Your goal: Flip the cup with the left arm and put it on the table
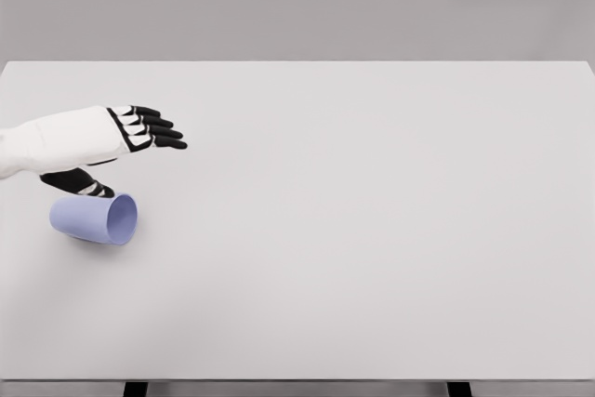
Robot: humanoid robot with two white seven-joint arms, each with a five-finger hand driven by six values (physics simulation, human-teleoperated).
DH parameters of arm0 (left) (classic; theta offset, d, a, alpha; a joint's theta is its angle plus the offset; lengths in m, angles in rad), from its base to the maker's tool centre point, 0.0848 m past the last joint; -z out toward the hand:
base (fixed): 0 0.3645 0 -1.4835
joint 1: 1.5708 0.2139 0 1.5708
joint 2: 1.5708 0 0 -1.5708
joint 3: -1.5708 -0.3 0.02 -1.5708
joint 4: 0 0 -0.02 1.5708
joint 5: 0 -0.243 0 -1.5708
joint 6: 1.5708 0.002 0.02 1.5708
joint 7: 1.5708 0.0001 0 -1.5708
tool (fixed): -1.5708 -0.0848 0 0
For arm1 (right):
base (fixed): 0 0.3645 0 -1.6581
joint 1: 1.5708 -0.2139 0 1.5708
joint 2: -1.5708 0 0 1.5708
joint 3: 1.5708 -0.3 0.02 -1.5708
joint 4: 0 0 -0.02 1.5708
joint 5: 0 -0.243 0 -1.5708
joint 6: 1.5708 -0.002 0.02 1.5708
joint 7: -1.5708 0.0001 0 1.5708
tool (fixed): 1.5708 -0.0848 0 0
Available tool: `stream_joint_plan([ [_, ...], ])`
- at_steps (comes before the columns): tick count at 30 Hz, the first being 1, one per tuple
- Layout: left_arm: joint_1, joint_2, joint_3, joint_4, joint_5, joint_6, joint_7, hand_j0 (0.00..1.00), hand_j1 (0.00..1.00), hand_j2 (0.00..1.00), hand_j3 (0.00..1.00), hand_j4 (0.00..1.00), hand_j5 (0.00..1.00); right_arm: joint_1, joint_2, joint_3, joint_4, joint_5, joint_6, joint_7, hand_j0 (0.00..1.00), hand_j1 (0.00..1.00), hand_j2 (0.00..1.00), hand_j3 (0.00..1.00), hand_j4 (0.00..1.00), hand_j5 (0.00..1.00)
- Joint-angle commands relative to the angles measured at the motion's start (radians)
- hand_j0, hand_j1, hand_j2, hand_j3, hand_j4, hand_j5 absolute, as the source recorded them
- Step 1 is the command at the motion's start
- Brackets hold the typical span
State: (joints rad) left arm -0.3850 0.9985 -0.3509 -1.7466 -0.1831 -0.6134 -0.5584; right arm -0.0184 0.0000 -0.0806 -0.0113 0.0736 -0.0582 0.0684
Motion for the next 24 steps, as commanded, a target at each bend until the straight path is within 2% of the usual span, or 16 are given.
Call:
stream_joint_plan([
  [1, 0.000, -0.003, -0.002, -0.002, 0.004, 0.003, 0.000, 1.00, 1.00, 1.00, 1.00, 1.00, 1.00, 0.000, 0.000, -0.004, -0.001, -0.002, 0.000, 0.001, 1.00, 1.00, 1.00, 1.00, 1.00, 1.00],
  [7, 0.002, 0.005, 0.013, 0.016, 0.013, 0.003, -0.005, 1.00, 1.00, 1.00, 1.00, 1.00, 1.00, 0.000, 0.000, 0.004, 0.005, 0.000, 0.001, 0.001, 1.00, 1.00, 1.00, 1.00, 1.00, 1.00],
  [9, 0.003, 0.012, 0.020, 0.035, 0.083, 0.003, -0.020, 1.00, 1.00, 1.00, 1.00, 1.00, 1.00, 0.000, 0.000, 0.004, 0.005, 0.000, 0.001, -0.001, 1.00, 1.00, 1.00, 1.00, 1.00, 1.00],
  [10, 0.003, 0.031, 0.035, 0.074, 0.122, 0.003, -0.044, 1.00, 1.00, 1.00, 1.00, 1.00, 1.00, 0.000, 0.000, 0.004, 0.005, 0.000, 0.001, -0.001, 1.00, 1.00, 1.00, 1.00, 1.00, 1.00],
  [11, 0.000, 0.049, 0.050, 0.171, 0.166, 0.003, -0.052, 1.00, 1.00, 1.00, 1.00, 1.00, 1.00, 0.000, 0.000, 0.004, 0.005, 0.000, 0.001, 0.001, 1.00, 1.00, 1.00, 1.00, 1.00, 1.00],
  [12, -0.005, 0.077, 0.035, 0.303, 0.229, 0.003, -0.035, 1.00, 1.00, 1.00, 1.00, 1.00, 1.00, 0.000, 0.000, 0.004, 0.005, 0.000, 0.001, -0.001, 1.00, 1.00, 1.00, 1.00, 1.00, 1.00],
  [13, -0.003, 0.094, 0.038, 0.315, 0.228, 0.003, 0.046, 1.00, 1.00, 1.00, 1.00, 1.00, 1.00, 0.000, 0.000, 0.004, 0.005, 0.000, 0.001, -0.001, 1.00, 1.00, 1.00, 1.00, 1.00, 1.00],
  [14, 0.017, 0.213, 0.023, 0.286, 0.240, 0.003, 0.210, 1.00, 1.00, 1.00, 1.00, 1.00, 1.00, 0.000, 0.000, 0.004, 0.005, -0.002, 0.001, -0.001, 1.00, 1.00, 1.00, 1.00, 1.00, 1.00],
  [15, 0.089, 0.371, -0.045, 0.210, 0.237, 0.003, 0.324, 1.00, 1.00, 1.00, 1.00, 1.00, 1.00, 0.000, 0.000, 0.004, 0.005, 0.000, 0.001, 0.001, 1.00, 1.00, 1.00, 1.00, 1.00, 1.00],
  [16, 0.095, 0.455, -0.079, 0.205, 0.237, 0.003, 0.348, 1.00, 1.00, 1.00, 1.00, 1.00, 1.00, 0.000, 0.000, 0.004, 0.005, 0.000, 0.001, -0.001, 1.00, 1.00, 1.00, 1.00, 1.00, 1.00],
  [17, 0.101, 0.509, -0.082, 0.191, 0.240, 0.003, 0.350, 1.00, 1.00, 1.00, 1.00, 1.00, 1.00, 0.000, 0.000, 0.004, 0.005, 0.000, 0.001, 0.001, 1.00, 1.00, 1.00, 1.00, 1.00, 1.00],
  [18, 0.109, 0.502, -0.088, 0.125, 0.252, 0.003, 0.348, 1.00, 1.00, 1.00, 1.00, 1.00, 1.00, 0.000, 0.000, 0.004, 0.005, 0.000, 0.001, -0.001, 1.00, 1.00, 1.00, 1.00, 1.00, 1.00],
  [19, 0.133, 0.499, -0.095, 0.095, 0.293, 0.003, 0.345, 1.00, 1.00, 1.00, 1.00, 1.00, 1.00, 0.000, 0.000, 0.004, 0.005, 0.000, 0.001, -0.001, 1.00, 1.00, 1.00, 1.00, 1.00, 1.00],
  [20, 0.182, 0.493, -0.094, 0.076, 0.326, 0.003, 0.347, 1.00, 1.00, 1.00, 1.00, 1.00, 1.00, 0.002, 0.000, 0.004, 0.005, 0.000, 0.001, -0.001, 1.00, 1.00, 1.00, 1.00, 1.00, 1.00],
  [23, 0.201, 0.356, -0.097, -0.013, 0.336, 0.003, 0.341, 1.00, 1.00, 1.00, 1.00, 1.00, 1.00, 0.000, 0.000, 0.004, 0.005, 0.000, 0.001, 0.001, 1.00, 1.00, 1.00, 1.00, 1.00, 1.00],
  [24, 0.201, 0.316, -0.108, -0.016, 0.336, 0.003, 0.339, 1.00, 1.00, 1.00, 1.00, 1.00, 1.00, 0.002, 0.000, 0.004, 0.005, 0.000, 0.001, -0.001, 1.00, 1.00, 1.00, 1.00, 1.00, 1.00],
])
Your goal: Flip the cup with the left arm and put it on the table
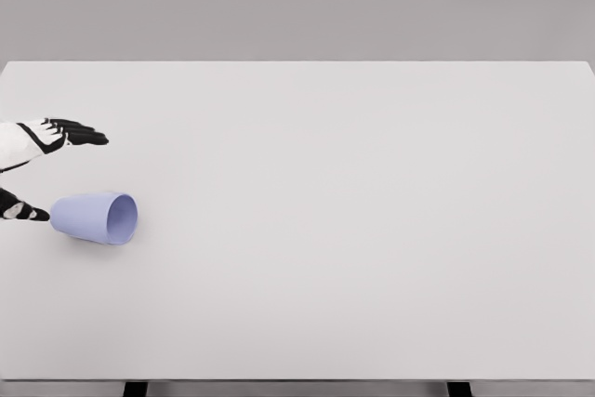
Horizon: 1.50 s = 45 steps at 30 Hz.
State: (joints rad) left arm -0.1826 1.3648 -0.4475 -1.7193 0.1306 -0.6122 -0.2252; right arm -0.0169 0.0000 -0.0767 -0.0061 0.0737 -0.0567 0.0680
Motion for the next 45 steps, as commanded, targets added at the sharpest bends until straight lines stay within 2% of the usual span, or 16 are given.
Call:
stream_joint_plan([
  [1, 0.002, -0.070, -0.019, -0.042, 0.023, 0.001, 0.018, 1.00, 1.00, 1.00, 1.00, 1.00, 1.00, -0.002, 0.000, 0.000, -0.002, 0.000, 0.000, -0.001, 1.00, 1.00, 1.00, 1.00, 1.00, 1.00],
  [2, 0.008, -0.079, -0.019, -0.039, 0.026, 0.001, 0.020, 1.00, 1.00, 1.00, 1.00, 1.00, 1.00, 0.000, 0.000, 0.000, 0.000, 0.000, 0.000, -0.001, 1.00, 1.00, 1.00, 1.00, 1.00, 1.00],
  [4, 0.055, -0.101, -0.019, -0.022, 0.127, 0.044, 0.050, 1.00, 1.00, 1.00, 1.00, 1.00, 1.00, 0.000, 0.000, 0.000, 0.000, 0.000, 0.000, 0.001, 1.00, 1.00, 1.00, 1.00, 1.00, 1.00],
  [5, 0.068, -0.096, -0.020, -0.016, 0.130, 0.113, 0.063, 1.00, 1.00, 1.00, 1.00, 1.00, 1.00, 0.000, 0.000, 0.000, 0.000, 0.000, 0.000, 0.001, 1.00, 1.00, 1.00, 1.00, 1.00, 1.00],
  [7, 0.103, -0.081, -0.019, -0.002, 0.127, 0.127, 0.063, 1.00, 1.00, 1.00, 1.00, 1.00, 1.00, -0.002, 0.000, 0.000, 0.000, 0.000, -0.002, 0.001, 1.00, 1.00, 1.00, 1.00, 1.00, 1.00],
  [10, 0.109, -0.085, -0.020, -0.002, 0.124, 0.129, 0.061, 1.00, 1.00, 1.00, 1.00, 1.00, 1.00, 0.000, 0.000, 0.000, 0.000, 0.000, 0.000, -0.001, 1.00, 1.00, 1.00, 1.00, 1.00, 1.00],
  [14, 0.143, -0.095, -0.028, 0.012, -0.028, 0.131, 0.061, 1.00, 1.00, 1.00, 1.00, 1.00, 1.00, 0.000, 0.000, 0.000, 0.000, 0.000, 0.000, 0.001, 1.00, 1.00, 1.00, 1.00, 1.00, 1.00],
  [20, 0.143, -0.101, -0.025, 0.018, -0.040, 0.132, 0.064, 1.00, 1.00, 1.00, 1.00, 1.00, 1.00, 0.000, 0.000, 0.000, 0.000, 0.000, 0.000, 0.001, 1.00, 1.00, 1.00, 1.00, 1.00, 1.00],
  [25, 0.143, -0.167, -0.028, 0.021, -0.062, 0.134, 0.058, 1.00, 1.00, 1.00, 1.00, 1.00, 1.00, 0.000, 0.000, 0.000, 0.000, 0.000, 0.000, 0.001, 1.00, 1.00, 1.00, 1.00, 1.00, 1.00],
  [31, 0.140, -0.188, -0.026, 0.035, -0.074, 0.195, 0.058, 1.00, 1.00, 1.00, 1.00, 1.00, 1.00, 0.000, 0.000, 0.000, 0.000, -0.002, 0.000, -0.001, 1.00, 1.00, 1.00, 1.00, 1.00, 1.00],
  [35, 0.135, -0.227, -0.026, 0.043, -0.140, 0.196, 0.058, 1.00, 1.00, 1.00, 1.00, 1.00, 1.00, -0.002, 0.000, 0.000, 0.000, 0.000, 0.000, -0.001, 1.00, 1.00, 1.00, 1.00, 1.00, 1.00],
  [45, 0.129, -0.231, -0.025, 0.059, -0.158, 0.206, 0.060, 1.00, 1.00, 1.00, 1.00, 1.00, 1.00, -0.002, 0.000, 0.000, 0.000, 0.000, 0.000, -0.001, 1.00, 1.00, 1.00, 1.00, 1.00, 1.00],
])
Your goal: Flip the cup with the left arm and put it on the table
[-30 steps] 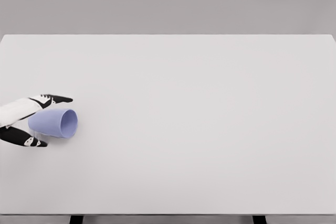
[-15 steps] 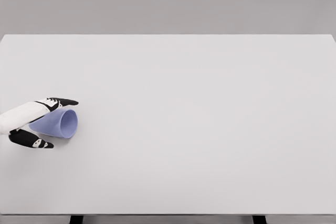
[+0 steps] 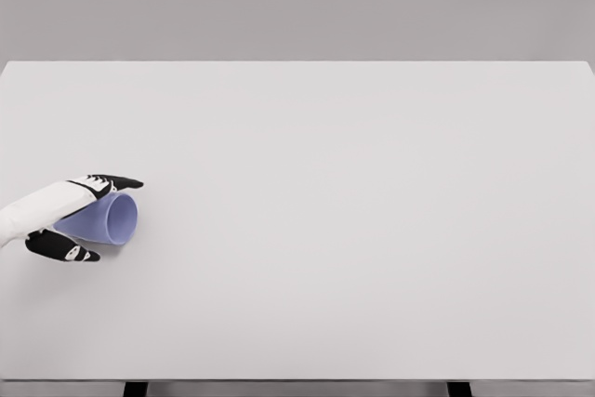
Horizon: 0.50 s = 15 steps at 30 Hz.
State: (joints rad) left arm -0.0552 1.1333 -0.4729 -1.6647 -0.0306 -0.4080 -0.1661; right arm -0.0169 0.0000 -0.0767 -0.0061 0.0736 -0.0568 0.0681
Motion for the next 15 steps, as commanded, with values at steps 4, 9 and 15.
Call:
stream_joint_plan([
  [4, 0.000, -0.006, 0.000, 0.010, 0.001, 0.002, 0.000, 1.00, 1.00, 1.00, 1.00, 1.00, 1.00, -0.002, 0.000, 0.000, 0.000, 0.000, 0.000, -0.001, 1.00, 1.00, 1.00, 1.00, 1.00, 1.00],
  [9, -0.008, -0.018, 0.000, 0.010, 0.001, 0.005, 0.000, 1.00, 1.00, 1.00, 1.00, 1.00, 1.00, 0.000, 0.000, 0.000, 0.000, 0.000, 0.000, 0.001, 1.00, 1.00, 1.00, 1.00, 1.00, 1.00],
  [15, -0.011, -0.046, 0.000, 0.008, -0.043, 0.043, -0.003, 0.95, 0.95, 0.95, 0.95, 0.95, 0.95, 0.000, 0.000, 0.000, 0.000, 0.000, 0.000, 0.001, 1.00, 1.00, 1.00, 1.00, 1.00, 1.00],
])
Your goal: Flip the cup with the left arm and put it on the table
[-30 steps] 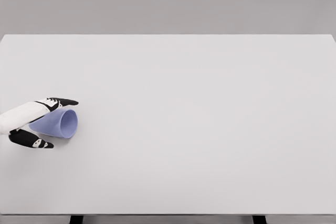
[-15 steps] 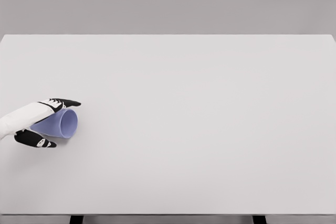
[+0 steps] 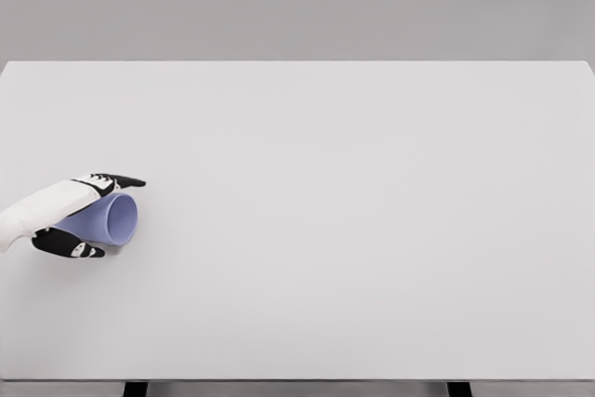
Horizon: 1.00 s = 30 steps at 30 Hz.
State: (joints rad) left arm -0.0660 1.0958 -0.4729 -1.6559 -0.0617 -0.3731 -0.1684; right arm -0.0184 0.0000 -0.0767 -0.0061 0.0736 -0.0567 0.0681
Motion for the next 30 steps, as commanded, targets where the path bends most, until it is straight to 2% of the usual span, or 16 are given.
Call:
stream_joint_plan([
  [1, 0.000, -0.010, 0.000, -0.001, -0.014, 0.008, 0.000, 0.93, 0.93, 0.93, 0.93, 0.93, 0.93, 0.000, 0.000, 0.000, 0.000, 0.000, 0.000, 0.001, 1.00, 1.00, 1.00, 1.00, 1.00, 1.00],
  [5, 0.000, -0.011, -0.001, -0.001, -0.015, 0.008, -0.002, 0.84, 0.84, 0.84, 0.84, 0.84, 0.84, 0.002, 0.000, 0.000, 0.000, 0.000, 0.000, 0.001, 1.00, 1.00, 1.00, 1.00, 1.00, 1.00],
  [10, 0.000, -0.030, -0.001, 0.001, -0.004, 0.006, -0.002, 0.53, 0.53, 0.53, 0.53, 0.53, 0.53, 0.002, 0.000, 0.000, 0.000, 0.000, 0.000, -0.001, 1.00, 1.00, 1.00, 1.00, 1.00, 1.00],
  [14, -0.005, -0.031, 0.000, 0.002, 0.002, 0.002, 0.000, 0.48, 0.48, 0.48, 0.48, 0.48, 0.48, 0.002, 0.000, 0.000, 0.000, -0.001, 0.000, 0.001, 1.00, 1.00, 1.00, 1.00, 1.00, 1.00],
  [18, -0.029, -0.025, 0.000, 0.008, 0.063, -0.013, -0.003, 0.49, 0.49, 0.49, 0.49, 0.49, 0.49, 0.002, 0.000, 0.000, 0.000, 0.000, 0.000, 0.001, 1.00, 1.00, 1.00, 1.00, 1.00, 1.00],
  [21, -0.049, -0.005, 0.004, 0.022, 0.131, -0.082, -0.020, 0.49, 0.49, 0.49, 0.49, 0.49, 0.49, 0.000, 0.000, 0.000, 0.000, -0.001, 0.000, 0.001, 1.00, 1.00, 1.00, 1.00, 1.00, 1.00],
  [23, -0.049, 0.012, 0.008, 0.057, 0.218, -0.176, -0.072, 0.49, 0.49, 0.49, 0.49, 0.49, 0.49, 0.000, 0.000, 0.000, 0.000, 0.000, 0.000, -0.001, 1.00, 1.00, 1.00, 1.00, 1.00, 1.00],
  [24, -0.049, 0.022, 0.013, 0.091, 0.290, -0.238, -0.131, 0.49, 0.49, 0.49, 0.49, 0.49, 0.49, 0.002, 0.000, 0.000, 0.000, 0.000, 0.000, 0.001, 1.00, 1.00, 1.00, 1.00, 1.00, 1.00],
  [30, -0.052, 0.016, 0.011, 0.220, 0.572, -0.238, -0.384, 0.49, 0.49, 0.49, 0.49, 0.49, 0.49, 0.002, 0.000, 0.000, 0.000, 0.000, 0.000, -0.001, 1.00, 1.00, 1.00, 1.00, 1.00, 1.00],
])
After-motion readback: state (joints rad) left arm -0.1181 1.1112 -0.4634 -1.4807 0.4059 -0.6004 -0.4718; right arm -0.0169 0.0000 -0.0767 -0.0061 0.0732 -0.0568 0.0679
